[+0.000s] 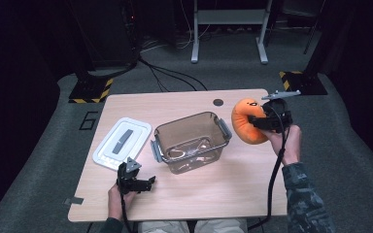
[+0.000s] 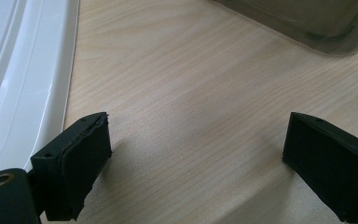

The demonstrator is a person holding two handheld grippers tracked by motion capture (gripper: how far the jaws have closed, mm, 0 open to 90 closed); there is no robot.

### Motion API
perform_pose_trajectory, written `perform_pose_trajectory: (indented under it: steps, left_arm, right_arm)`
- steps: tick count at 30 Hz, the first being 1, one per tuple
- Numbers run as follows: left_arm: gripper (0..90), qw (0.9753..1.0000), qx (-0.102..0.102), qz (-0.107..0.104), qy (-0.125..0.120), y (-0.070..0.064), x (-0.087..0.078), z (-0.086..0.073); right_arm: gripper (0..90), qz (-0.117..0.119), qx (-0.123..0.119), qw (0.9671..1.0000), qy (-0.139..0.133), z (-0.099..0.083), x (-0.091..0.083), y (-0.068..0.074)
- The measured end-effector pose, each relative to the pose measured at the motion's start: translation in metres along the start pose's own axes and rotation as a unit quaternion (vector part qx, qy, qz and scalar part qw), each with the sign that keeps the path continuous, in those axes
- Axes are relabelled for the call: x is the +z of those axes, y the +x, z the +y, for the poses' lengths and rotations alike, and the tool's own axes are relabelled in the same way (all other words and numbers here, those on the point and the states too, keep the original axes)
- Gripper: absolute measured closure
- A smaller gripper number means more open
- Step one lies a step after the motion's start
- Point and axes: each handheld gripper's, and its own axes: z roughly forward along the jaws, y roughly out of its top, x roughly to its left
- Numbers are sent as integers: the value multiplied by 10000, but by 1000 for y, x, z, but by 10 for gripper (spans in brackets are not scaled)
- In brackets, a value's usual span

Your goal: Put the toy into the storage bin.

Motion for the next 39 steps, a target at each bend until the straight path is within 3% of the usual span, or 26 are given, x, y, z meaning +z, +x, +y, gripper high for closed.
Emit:
perform_pose_trajectory:
  steps: [24,39]
  left_arm:
    - [72,10000,-6,-7,4,0,0,0]
    - [72,10000,-42,-8,-8,0,0,0]
  right_arm:
    - [573,303,-204,9993,-25,30,17,35]
    - [572,457,-299,9985,83,40,34,55]
